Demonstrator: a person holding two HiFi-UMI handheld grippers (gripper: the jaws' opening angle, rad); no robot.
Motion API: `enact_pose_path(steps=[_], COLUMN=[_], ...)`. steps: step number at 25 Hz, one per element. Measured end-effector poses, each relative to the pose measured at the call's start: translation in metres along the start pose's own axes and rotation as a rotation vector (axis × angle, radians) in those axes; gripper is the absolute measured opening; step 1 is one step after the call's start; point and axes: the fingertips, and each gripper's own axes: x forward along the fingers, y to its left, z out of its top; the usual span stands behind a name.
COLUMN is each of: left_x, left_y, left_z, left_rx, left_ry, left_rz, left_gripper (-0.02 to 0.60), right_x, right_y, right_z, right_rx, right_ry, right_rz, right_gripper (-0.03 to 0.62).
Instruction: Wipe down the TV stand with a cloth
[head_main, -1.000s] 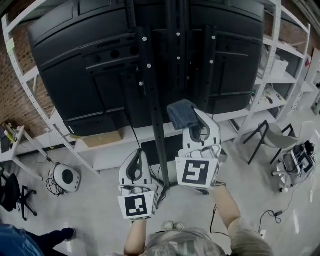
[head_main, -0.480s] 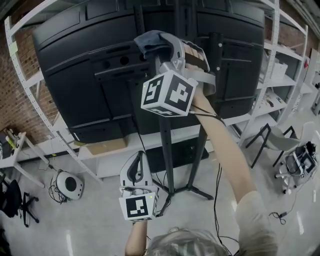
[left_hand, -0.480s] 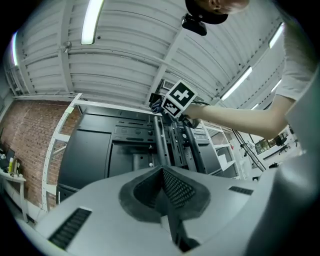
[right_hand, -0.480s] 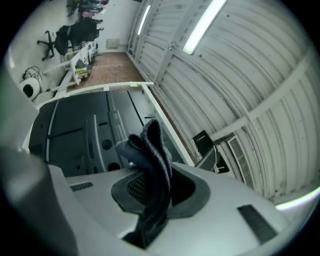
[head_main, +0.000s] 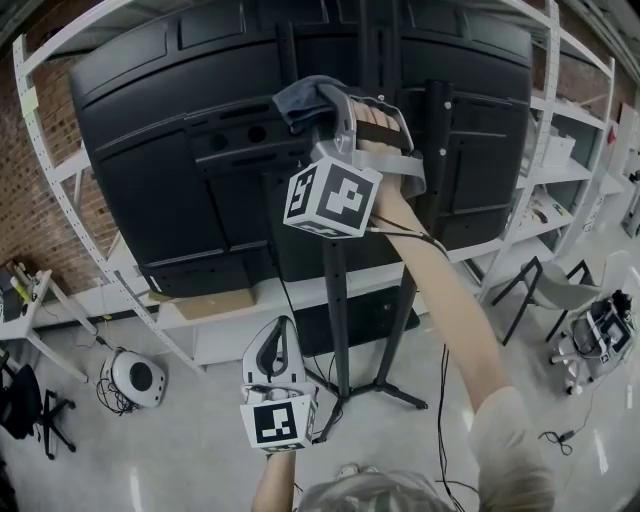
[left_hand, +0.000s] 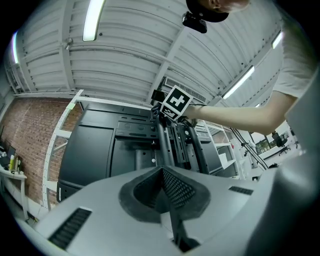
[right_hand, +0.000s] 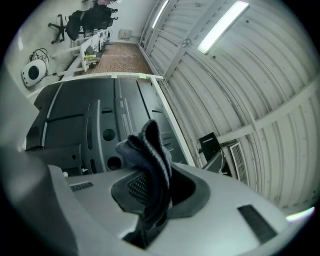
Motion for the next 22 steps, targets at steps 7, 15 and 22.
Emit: enact_pose_path(steps=[7, 15, 22], left_x=[0.003, 0.009, 0.017], left_y=[-0.004, -0.012, -0.023], left_z=[-0.013, -0.019, -0.022], left_rx=[-0.011, -0.015, -0.022], left_ry=[0.019, 0.038, 0.049], left_rz=[-0.005, -0.010, -0.025], left_gripper=[0.015, 0.015, 0.015], right_x=[-0.001, -0.007, -0.013], right_y=[0.016, 0.022, 0.029], right_z=[-0.008, -0.012, -0.013], right_rx=[-0.022, -0.014, -0.006], right_ry=[0.006, -0.005, -0.010], right_rz=[0.028, 0.044, 0.089], right_gripper=[0.058, 0.058, 0.058])
